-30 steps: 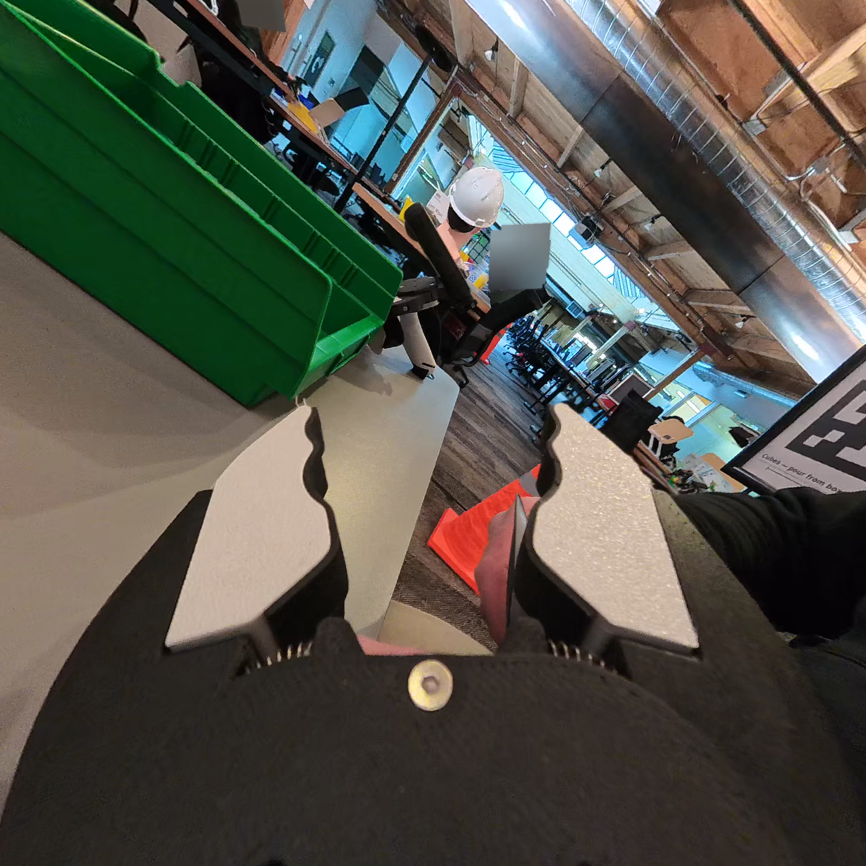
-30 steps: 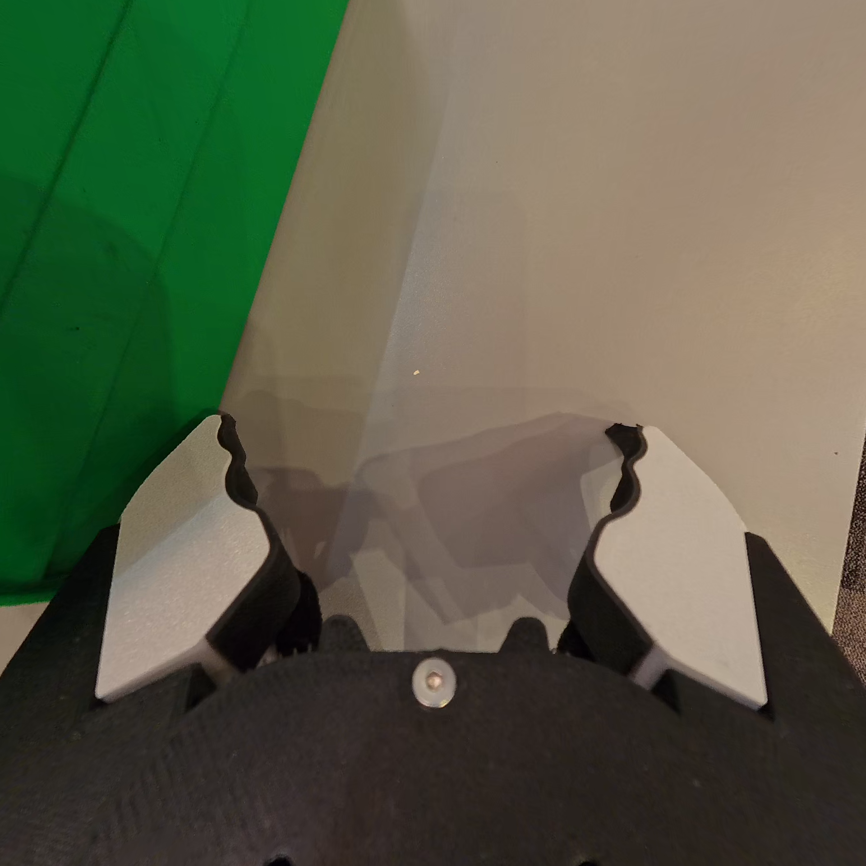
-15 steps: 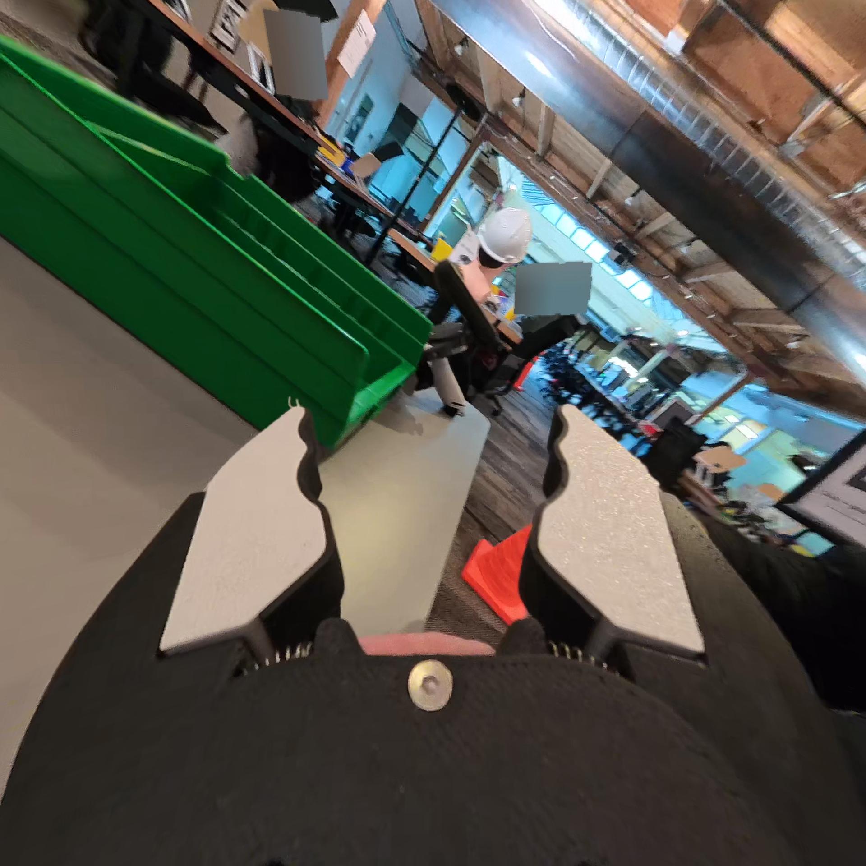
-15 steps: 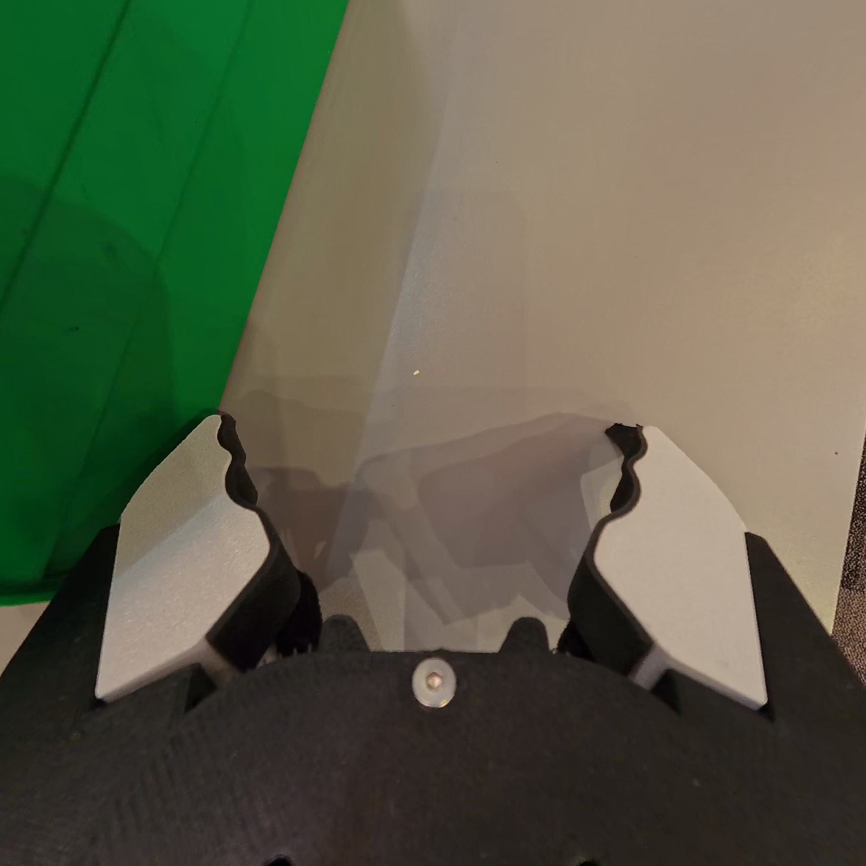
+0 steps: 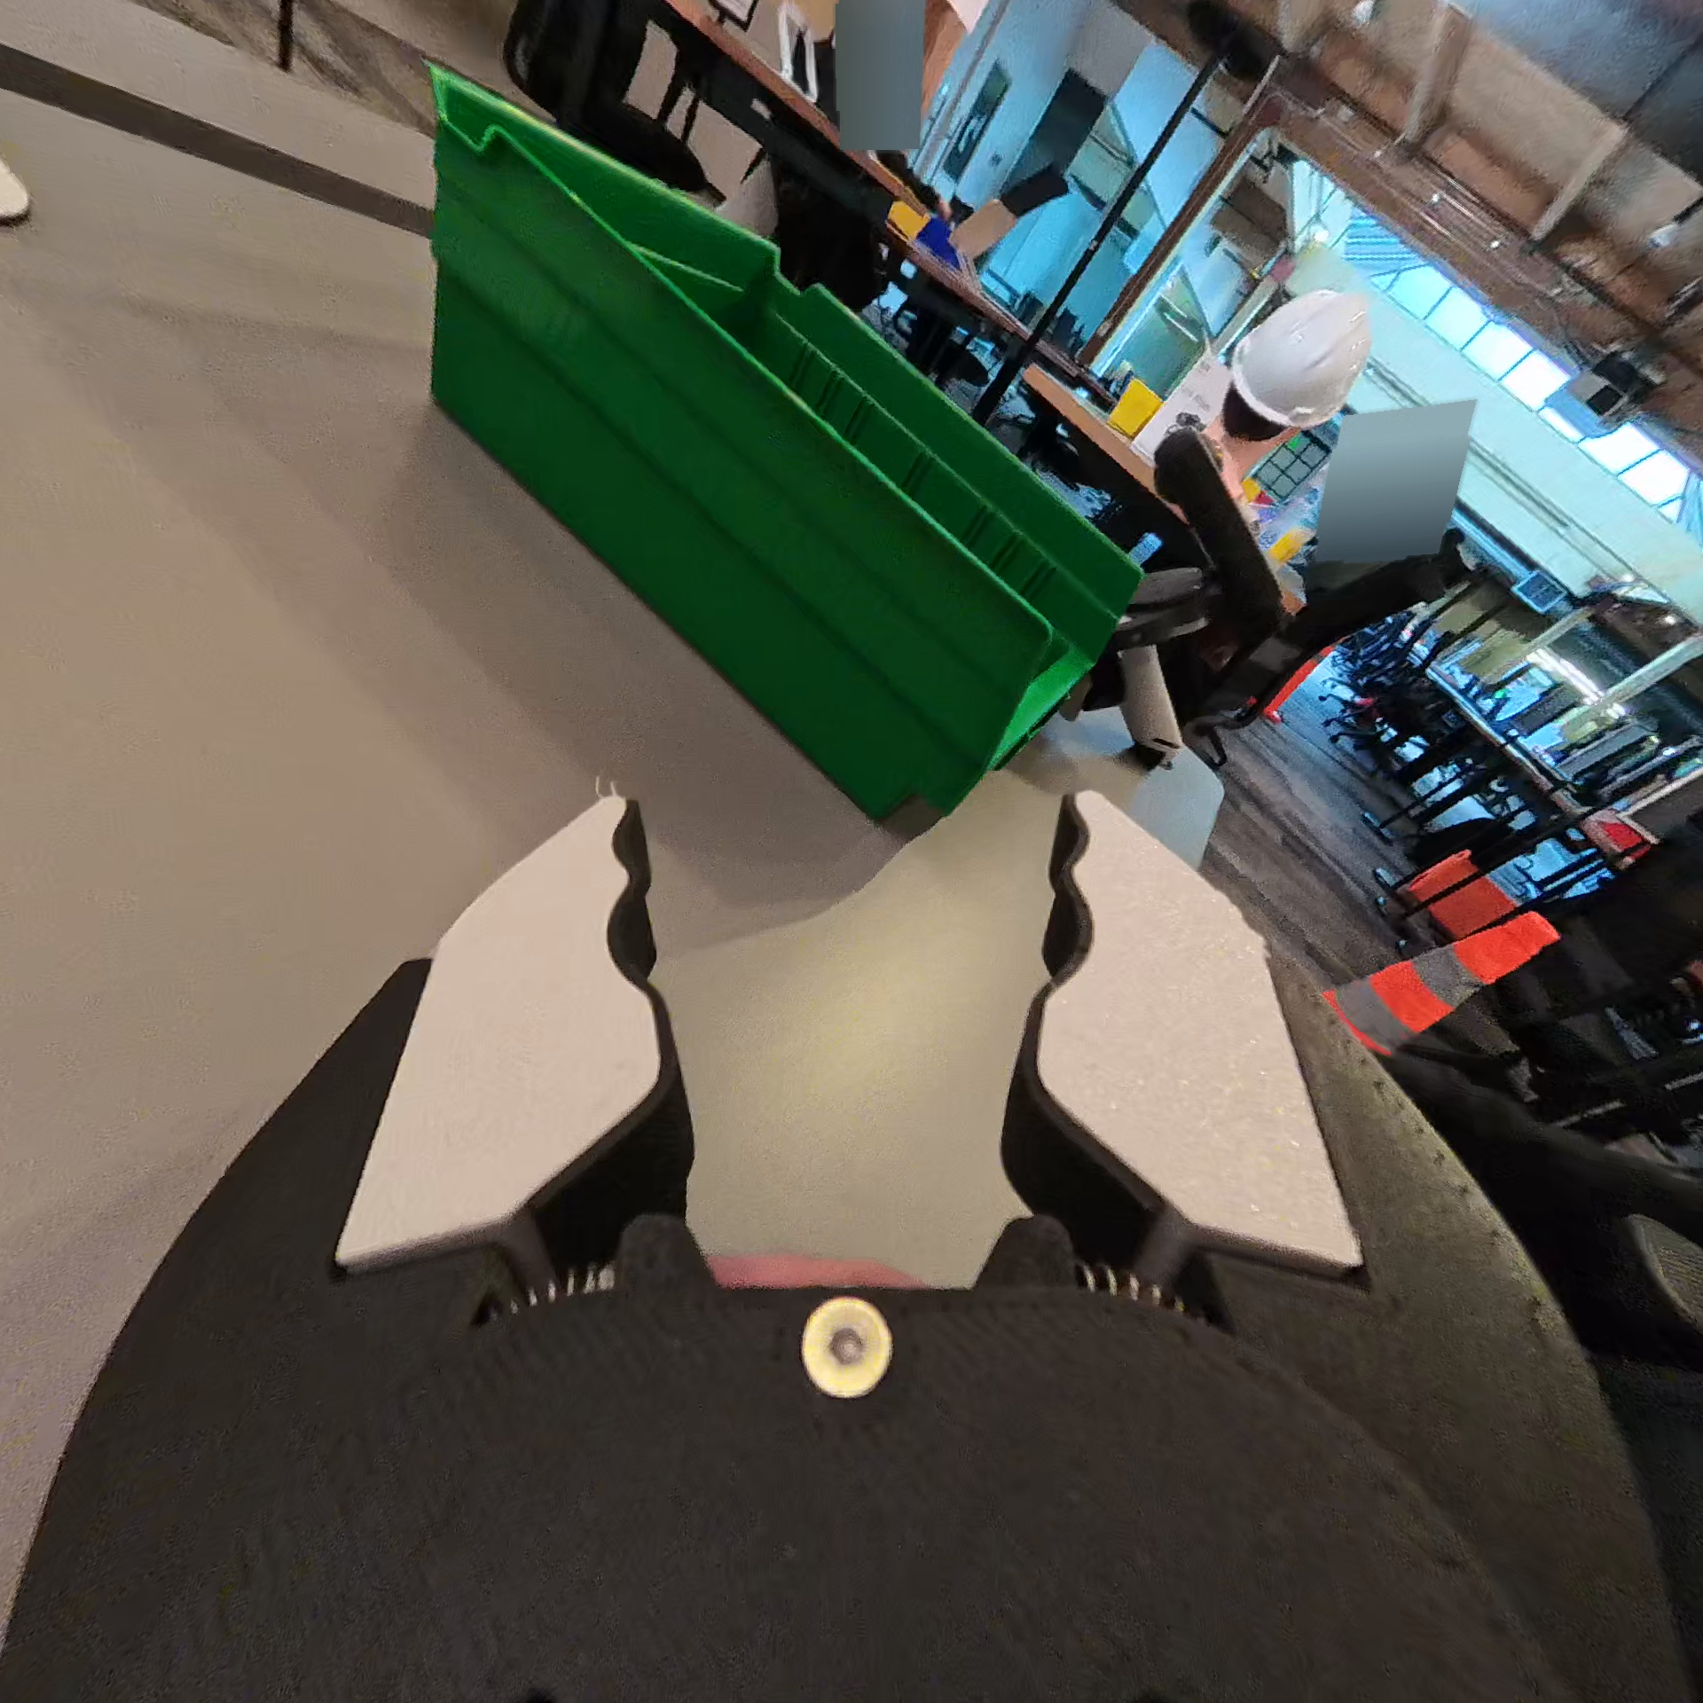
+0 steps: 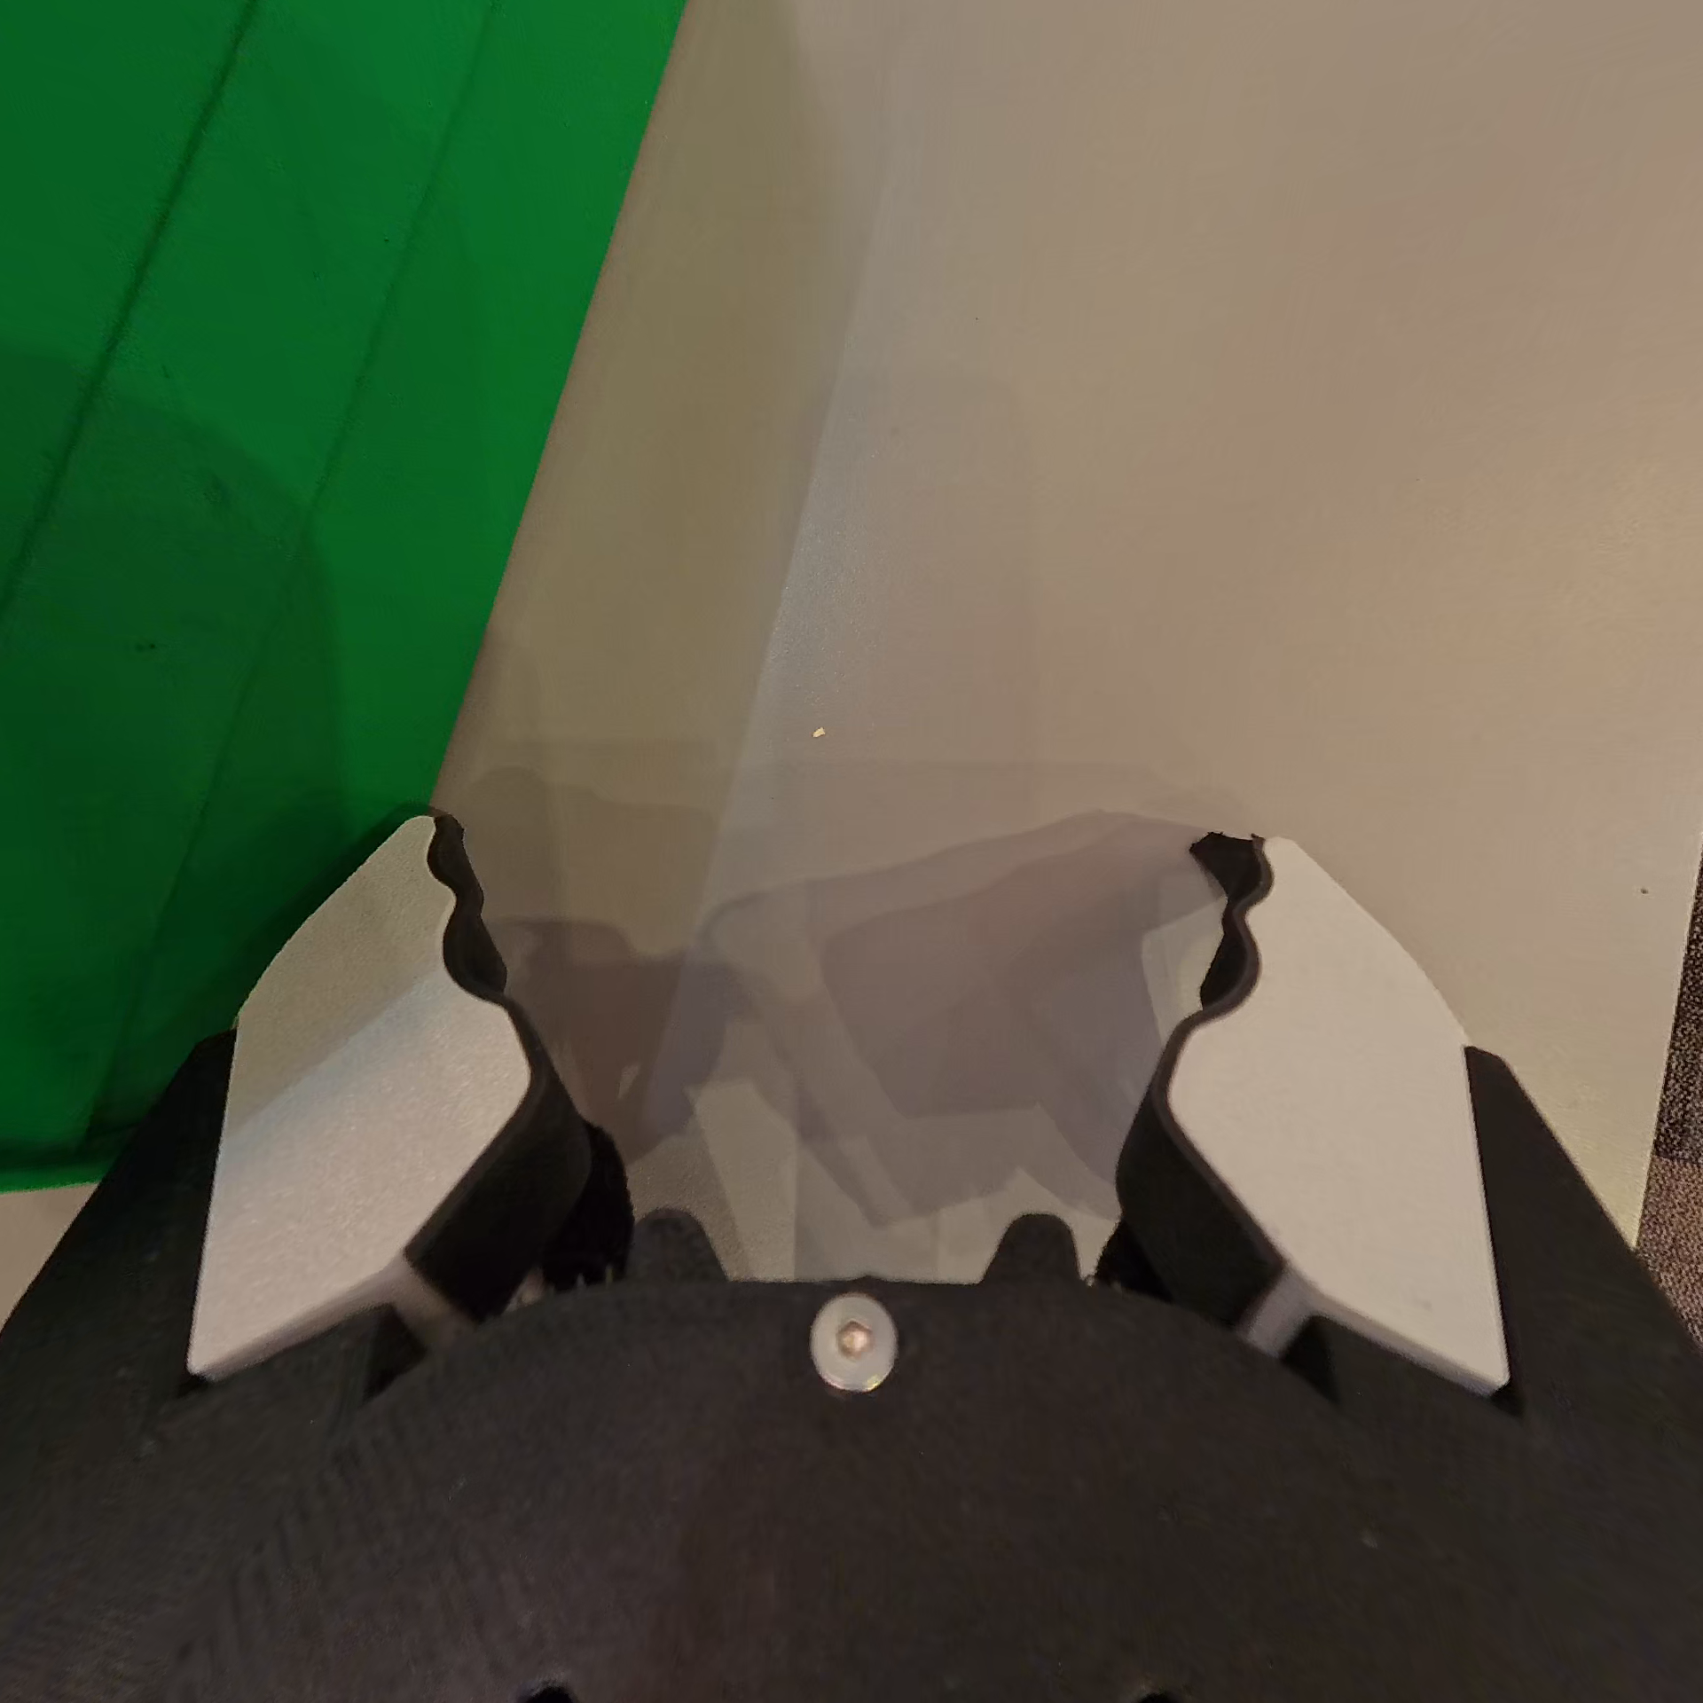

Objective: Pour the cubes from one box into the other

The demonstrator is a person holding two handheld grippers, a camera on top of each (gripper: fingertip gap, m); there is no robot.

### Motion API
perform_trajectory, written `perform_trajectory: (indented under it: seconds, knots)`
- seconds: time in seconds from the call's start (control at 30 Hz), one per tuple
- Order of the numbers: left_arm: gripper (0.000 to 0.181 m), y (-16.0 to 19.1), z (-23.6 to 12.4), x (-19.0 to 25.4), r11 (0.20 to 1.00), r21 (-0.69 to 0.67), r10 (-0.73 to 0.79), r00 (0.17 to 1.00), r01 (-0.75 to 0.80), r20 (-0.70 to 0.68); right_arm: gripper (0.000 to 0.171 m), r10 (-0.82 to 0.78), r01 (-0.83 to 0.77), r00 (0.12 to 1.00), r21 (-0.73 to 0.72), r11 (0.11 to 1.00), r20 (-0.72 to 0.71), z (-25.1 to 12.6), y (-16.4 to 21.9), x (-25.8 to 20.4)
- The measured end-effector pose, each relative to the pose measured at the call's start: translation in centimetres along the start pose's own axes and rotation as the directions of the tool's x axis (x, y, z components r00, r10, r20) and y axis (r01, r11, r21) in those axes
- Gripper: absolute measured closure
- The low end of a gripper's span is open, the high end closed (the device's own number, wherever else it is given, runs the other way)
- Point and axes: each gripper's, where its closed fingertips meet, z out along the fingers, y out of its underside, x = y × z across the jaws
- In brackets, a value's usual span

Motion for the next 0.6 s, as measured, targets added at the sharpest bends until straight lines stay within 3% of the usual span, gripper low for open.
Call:
perform_trajectory:
  seconds: [0.6]
  knots:
    - [0.100,0.9,1.0,-1.3,0.994,-0.083,-0.074,0.997,0.077,0.033,0.029,0.000,0.000,1.000,0.000,1.000,0.000,0.0,0.0,0.0]
